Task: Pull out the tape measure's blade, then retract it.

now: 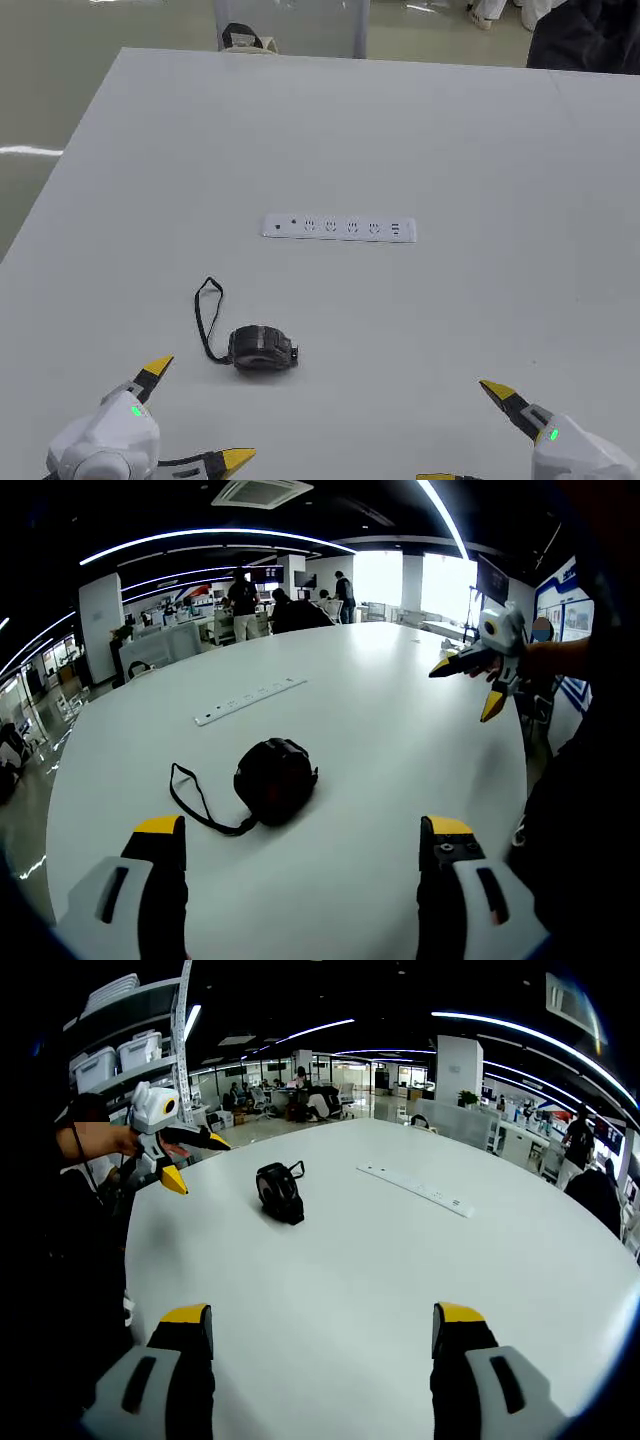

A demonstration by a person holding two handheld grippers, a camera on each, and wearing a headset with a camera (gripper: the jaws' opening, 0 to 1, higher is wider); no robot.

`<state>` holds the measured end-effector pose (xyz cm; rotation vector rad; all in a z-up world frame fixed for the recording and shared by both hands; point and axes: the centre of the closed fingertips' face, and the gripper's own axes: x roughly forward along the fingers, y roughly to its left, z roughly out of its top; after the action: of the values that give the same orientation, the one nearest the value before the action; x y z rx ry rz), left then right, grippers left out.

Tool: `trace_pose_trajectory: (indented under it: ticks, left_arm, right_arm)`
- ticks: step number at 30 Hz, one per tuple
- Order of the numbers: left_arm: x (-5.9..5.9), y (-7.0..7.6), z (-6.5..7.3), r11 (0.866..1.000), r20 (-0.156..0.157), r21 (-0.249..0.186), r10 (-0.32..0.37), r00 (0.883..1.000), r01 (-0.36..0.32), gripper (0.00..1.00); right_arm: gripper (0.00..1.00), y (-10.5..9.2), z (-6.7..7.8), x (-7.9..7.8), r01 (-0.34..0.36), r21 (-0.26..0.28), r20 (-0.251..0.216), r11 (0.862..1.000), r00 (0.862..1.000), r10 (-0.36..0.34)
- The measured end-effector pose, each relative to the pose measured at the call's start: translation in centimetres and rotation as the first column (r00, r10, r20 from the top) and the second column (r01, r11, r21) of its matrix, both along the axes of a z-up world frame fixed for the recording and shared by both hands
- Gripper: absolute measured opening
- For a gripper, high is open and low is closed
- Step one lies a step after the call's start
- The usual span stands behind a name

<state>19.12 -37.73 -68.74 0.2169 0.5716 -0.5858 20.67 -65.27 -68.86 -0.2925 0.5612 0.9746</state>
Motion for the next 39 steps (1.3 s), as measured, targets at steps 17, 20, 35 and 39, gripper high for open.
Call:
trace_pose_trajectory:
  ticks: [17, 20, 35, 39]
  left_arm:
    - [3.2, -0.2, -1.0, 0.990, -0.008, 0.038, -0.136, 0.991, 0.136, 0.82]
    - [3.8, -0.2, -1.4, 0.986, -0.014, 0.050, -0.157, 0.988, 0.157, 0.79]
    - [6.0, -0.7, -2.7, 0.951, -0.035, 0.108, -0.287, 0.957, 0.290, 0.66]
    - [6.7, -0.8, -2.9, 0.944, -0.041, 0.119, -0.306, 0.951, 0.309, 0.62]
  right_arm:
    - [0.82, 1.7, -0.2, 2.3, -0.139, 0.020, 0.018, 0.990, 0.990, 0.139]
    - [0.79, 2.1, -0.5, 2.7, -0.161, 0.023, 0.011, 0.987, 0.987, 0.160]
    - [0.65, 4.3, -1.6, 4.5, -0.289, 0.035, 0.023, 0.957, 0.957, 0.288]
    - [0.64, 4.9, -2.3, 4.7, -0.324, 0.029, 0.016, 0.946, 0.946, 0.324]
